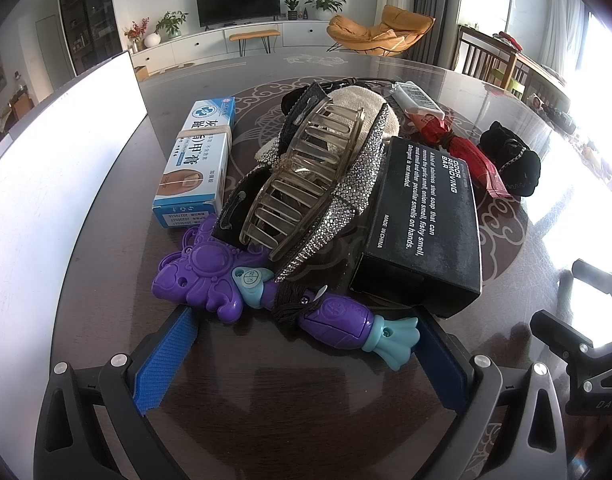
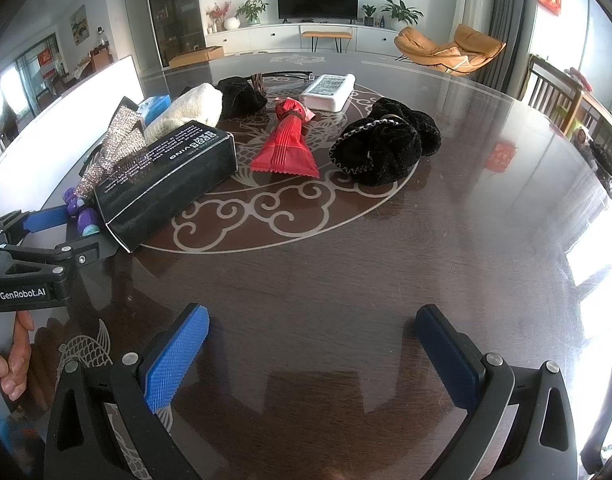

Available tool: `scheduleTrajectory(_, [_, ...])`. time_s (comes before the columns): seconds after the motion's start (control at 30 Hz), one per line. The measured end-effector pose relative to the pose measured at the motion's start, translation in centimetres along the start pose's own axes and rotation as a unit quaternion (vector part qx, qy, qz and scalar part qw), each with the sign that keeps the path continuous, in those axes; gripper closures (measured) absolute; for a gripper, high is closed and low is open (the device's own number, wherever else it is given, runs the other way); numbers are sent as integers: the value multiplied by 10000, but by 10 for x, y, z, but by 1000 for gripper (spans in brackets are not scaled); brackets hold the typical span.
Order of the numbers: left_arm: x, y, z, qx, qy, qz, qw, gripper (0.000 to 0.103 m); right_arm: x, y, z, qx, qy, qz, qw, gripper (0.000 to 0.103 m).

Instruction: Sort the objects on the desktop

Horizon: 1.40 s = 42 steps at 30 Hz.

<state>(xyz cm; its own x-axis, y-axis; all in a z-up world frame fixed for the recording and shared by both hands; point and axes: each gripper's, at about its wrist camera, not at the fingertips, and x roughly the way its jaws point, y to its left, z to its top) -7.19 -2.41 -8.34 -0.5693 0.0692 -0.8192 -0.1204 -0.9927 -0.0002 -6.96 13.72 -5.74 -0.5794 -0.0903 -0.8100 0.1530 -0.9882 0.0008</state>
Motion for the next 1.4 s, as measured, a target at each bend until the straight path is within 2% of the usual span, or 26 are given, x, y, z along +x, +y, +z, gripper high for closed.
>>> scheduleTrajectory(1.4, [0,0,1,0,1,-1,10000,0,1,-1,-2,12,-20,22,10000,0])
